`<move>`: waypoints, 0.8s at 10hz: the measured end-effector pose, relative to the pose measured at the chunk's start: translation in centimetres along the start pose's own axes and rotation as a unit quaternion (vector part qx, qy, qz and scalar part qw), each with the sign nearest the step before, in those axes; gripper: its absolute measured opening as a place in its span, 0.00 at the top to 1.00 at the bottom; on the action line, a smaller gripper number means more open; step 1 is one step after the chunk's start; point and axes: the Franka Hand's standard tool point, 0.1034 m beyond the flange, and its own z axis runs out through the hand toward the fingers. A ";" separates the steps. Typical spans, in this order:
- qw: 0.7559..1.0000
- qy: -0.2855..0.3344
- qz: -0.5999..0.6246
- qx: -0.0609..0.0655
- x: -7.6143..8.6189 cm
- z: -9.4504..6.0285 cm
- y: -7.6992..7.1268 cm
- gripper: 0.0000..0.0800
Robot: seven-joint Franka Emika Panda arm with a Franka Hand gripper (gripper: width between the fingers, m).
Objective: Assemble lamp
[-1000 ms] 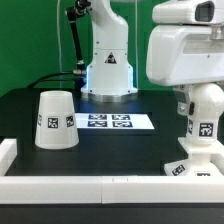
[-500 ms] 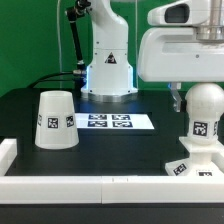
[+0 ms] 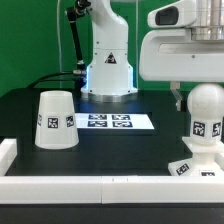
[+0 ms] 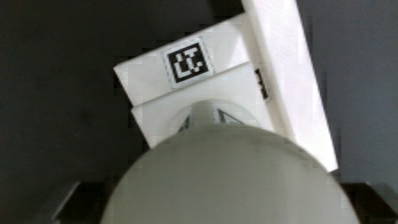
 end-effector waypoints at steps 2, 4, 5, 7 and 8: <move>0.998 -0.003 0.070 0.004 0.0 0.0 0.0 0.28; 0.978 -0.014 0.208 0.020 0.1 0.0 0.2 0.28; 0.969 -0.018 0.246 0.023 0.0 0.0 0.1 0.28; 0.939 -0.027 0.342 0.028 -0.1 0.0 -0.1 0.28; 0.937 -0.028 0.347 0.028 -0.1 0.0 -0.1 0.28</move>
Offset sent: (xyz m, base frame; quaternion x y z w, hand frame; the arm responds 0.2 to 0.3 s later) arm -0.0049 -0.0089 0.0048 0.0320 -0.0054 0.3358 0.9414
